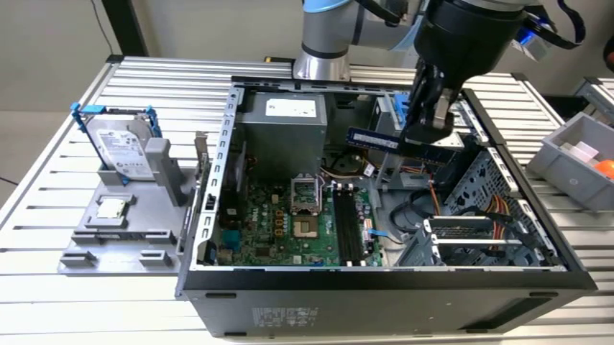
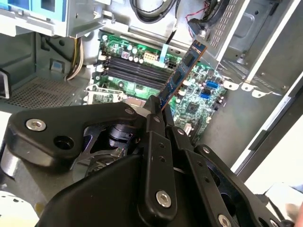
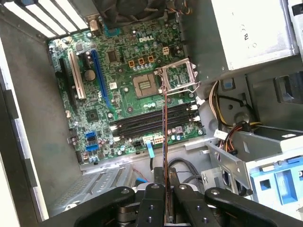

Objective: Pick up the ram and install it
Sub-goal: 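Insert the ram into the slot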

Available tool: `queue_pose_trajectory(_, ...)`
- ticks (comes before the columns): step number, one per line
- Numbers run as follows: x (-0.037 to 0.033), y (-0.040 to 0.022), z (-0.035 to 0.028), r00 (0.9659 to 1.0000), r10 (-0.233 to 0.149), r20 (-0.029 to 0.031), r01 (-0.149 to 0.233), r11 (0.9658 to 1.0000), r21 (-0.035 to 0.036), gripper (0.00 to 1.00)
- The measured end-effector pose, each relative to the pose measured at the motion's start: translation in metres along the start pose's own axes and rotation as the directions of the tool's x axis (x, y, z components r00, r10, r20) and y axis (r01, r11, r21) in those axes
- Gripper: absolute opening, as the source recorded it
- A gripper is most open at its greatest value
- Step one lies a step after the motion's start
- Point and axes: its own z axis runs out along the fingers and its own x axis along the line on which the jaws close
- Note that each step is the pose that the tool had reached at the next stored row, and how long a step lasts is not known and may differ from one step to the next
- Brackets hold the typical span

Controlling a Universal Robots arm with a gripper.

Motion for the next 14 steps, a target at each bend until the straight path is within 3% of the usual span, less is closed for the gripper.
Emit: queue_pose_trajectory(14, 0.0000, 0.0000, 0.0001, 0.9963, 0.086, 0.0033, -0.086, 0.9963, 0.0004, 0.00)
